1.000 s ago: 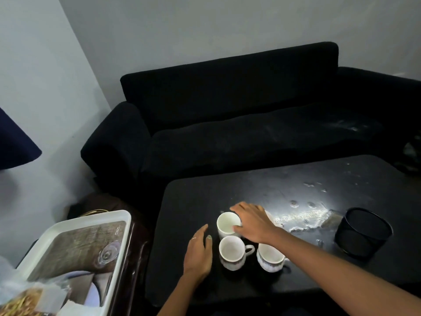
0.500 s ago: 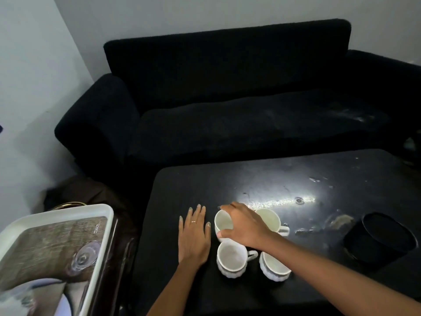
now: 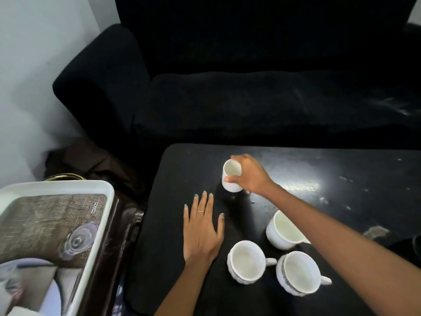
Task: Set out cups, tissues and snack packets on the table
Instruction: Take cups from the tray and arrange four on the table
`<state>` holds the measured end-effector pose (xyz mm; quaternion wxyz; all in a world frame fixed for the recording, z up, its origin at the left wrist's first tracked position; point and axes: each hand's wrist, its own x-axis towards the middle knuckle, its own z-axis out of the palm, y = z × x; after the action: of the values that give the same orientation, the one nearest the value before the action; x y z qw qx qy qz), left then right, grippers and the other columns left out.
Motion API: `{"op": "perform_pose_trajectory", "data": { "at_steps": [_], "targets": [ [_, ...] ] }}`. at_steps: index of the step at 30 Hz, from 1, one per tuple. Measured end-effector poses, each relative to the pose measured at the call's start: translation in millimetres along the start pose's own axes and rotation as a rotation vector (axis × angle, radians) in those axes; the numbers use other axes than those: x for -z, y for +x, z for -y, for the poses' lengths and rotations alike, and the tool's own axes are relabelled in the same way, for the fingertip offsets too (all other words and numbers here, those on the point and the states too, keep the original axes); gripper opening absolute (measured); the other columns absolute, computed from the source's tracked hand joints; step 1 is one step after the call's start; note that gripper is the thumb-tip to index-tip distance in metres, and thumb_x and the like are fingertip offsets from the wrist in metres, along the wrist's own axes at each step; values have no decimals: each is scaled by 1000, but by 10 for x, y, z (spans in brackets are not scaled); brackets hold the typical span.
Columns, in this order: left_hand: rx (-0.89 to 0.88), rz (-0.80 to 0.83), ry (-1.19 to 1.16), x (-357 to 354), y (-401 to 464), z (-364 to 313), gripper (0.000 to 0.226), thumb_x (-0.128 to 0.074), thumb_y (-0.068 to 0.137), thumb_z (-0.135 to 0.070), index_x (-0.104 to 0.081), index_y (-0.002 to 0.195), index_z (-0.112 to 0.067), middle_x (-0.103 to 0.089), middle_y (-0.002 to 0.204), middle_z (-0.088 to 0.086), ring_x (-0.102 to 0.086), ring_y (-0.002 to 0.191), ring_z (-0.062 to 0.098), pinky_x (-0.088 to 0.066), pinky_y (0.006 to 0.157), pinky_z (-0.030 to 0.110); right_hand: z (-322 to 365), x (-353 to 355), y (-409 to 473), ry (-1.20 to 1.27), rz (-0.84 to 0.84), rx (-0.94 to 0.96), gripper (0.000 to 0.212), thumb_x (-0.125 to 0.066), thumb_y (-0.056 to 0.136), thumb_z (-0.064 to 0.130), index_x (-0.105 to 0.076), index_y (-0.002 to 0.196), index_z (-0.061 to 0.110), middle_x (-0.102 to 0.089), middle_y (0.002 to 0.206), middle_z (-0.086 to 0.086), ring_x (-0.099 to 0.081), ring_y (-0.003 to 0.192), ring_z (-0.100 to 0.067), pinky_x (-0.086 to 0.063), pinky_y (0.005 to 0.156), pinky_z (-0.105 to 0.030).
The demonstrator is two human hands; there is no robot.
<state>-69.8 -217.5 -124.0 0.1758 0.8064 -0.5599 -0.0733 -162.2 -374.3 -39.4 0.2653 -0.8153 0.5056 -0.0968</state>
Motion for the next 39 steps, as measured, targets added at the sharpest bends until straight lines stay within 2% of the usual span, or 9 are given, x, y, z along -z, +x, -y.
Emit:
{"op": "perform_pose_trajectory", "data": {
  "at_steps": [10,17,20,23,26,31,35,39],
  "targets": [
    [15,3,-8,-11,-10,18,62,-23,97,-50,-14,153,-24,-11,161,-6,0,149,12,6,119,35,-13,40,445,47,-72,-47,66,-75,77,31,-48,133,10,-46,136,-14,-43,125,-32,-39,99,-40],
    [15,3,-11,4,-11,1,63,-24,97,-51,-14,152,-24,-12,161,-5,-1,149,13,5,119,35,-11,71,445,29,-70,-74,71,-74,76,36,-44,137,15,-47,137,-10,-47,123,-29,-43,96,-41],
    [17,6,-18,14,-8,-6,63,-24,96,-52,-14,152,-24,-12,161,-5,-1,149,13,4,120,36,12,102,416,7,-40,-72,80,-74,75,41,-38,141,14,-43,142,-10,-45,127,-30,-42,100,-45],
    [17,0,-23,17,-9,-9,63,-26,96,-51,-15,152,-23,-13,160,-5,-2,149,13,2,121,37,22,120,292,1,-82,-55,88,-74,72,49,-32,143,16,-35,147,-7,-39,131,-29,-36,104,-48],
    [16,-6,-23,6,-12,-2,64,-25,96,-51,-15,152,-22,-13,161,-5,-1,149,13,3,120,36,-45,153,94,62,-136,-45,75,-75,73,42,-43,135,17,-41,141,-7,-44,126,-28,-38,104,-45],
    [16,-14,-19,-10,-2,-8,65,-25,95,-52,-16,152,-21,-16,160,-3,-4,149,14,0,121,37,-346,252,-429,73,-24,-69,57,-75,74,34,-55,124,16,-51,132,-9,-45,124,-25,-37,105,-41],
    [22,-20,-23,4,-9,-17,64,-28,96,-50,-18,152,-19,-18,160,-2,-5,149,15,-1,122,38,-540,342,-868,7,116,-127,62,-74,72,42,-53,127,21,-46,136,-6,-40,128,-24,-32,109,-40],
    [25,-25,-38,45,-38,-41,63,-31,97,-47,-23,151,-17,-23,158,-1,-9,148,16,-3,122,38,-586,379,-1201,-49,125,-170,67,-75,68,49,-51,127,27,-43,135,-1,-35,128,-24,-31,108,-40]
  ]
}}
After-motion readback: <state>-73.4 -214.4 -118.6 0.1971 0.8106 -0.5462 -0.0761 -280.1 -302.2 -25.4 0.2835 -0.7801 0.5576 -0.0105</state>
